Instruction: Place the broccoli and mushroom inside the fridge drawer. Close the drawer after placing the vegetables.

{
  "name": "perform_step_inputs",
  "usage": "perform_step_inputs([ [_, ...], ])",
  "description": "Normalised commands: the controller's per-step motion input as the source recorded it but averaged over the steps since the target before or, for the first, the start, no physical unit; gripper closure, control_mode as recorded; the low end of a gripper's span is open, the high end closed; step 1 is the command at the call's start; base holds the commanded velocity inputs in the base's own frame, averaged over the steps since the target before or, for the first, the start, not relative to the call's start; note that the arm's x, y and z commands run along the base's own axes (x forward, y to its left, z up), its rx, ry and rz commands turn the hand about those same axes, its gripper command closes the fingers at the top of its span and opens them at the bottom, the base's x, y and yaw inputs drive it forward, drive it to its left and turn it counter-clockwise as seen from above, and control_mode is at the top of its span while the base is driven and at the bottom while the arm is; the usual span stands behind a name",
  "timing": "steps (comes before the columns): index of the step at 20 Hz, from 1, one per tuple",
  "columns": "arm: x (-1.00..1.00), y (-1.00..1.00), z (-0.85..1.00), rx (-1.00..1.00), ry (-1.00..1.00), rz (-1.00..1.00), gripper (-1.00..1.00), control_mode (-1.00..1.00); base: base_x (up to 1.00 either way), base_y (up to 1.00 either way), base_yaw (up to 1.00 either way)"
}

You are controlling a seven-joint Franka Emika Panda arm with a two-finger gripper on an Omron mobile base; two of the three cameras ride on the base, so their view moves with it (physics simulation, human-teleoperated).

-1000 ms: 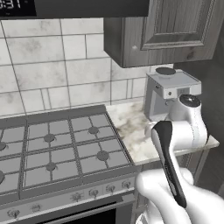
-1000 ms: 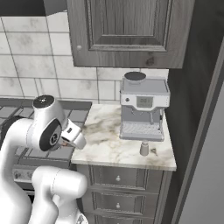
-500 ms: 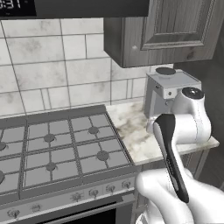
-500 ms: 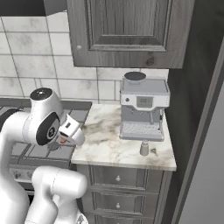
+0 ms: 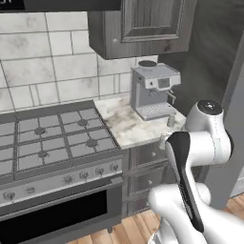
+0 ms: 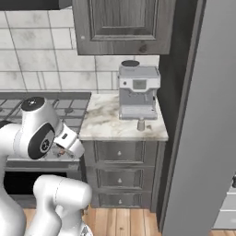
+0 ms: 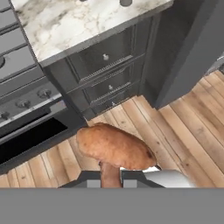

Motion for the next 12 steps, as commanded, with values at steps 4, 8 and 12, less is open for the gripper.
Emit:
perform_step_inputs([
  [4, 0.00, 0.00, 0.00, 0.00, 0.00, 0.00, 1.00, 1.00, -0.96, -0.73, -0.20],
  [8, 0.00, 0.00, 0.00, 0.00, 0.00, 0.00, 1.00, 1.00, -0.56, -0.99, -0.08],
  [12, 0.00, 0.00, 0.00, 0.00, 0.00, 0.00, 1.00, 1.00, -0.09, -1.00, 0.00],
])
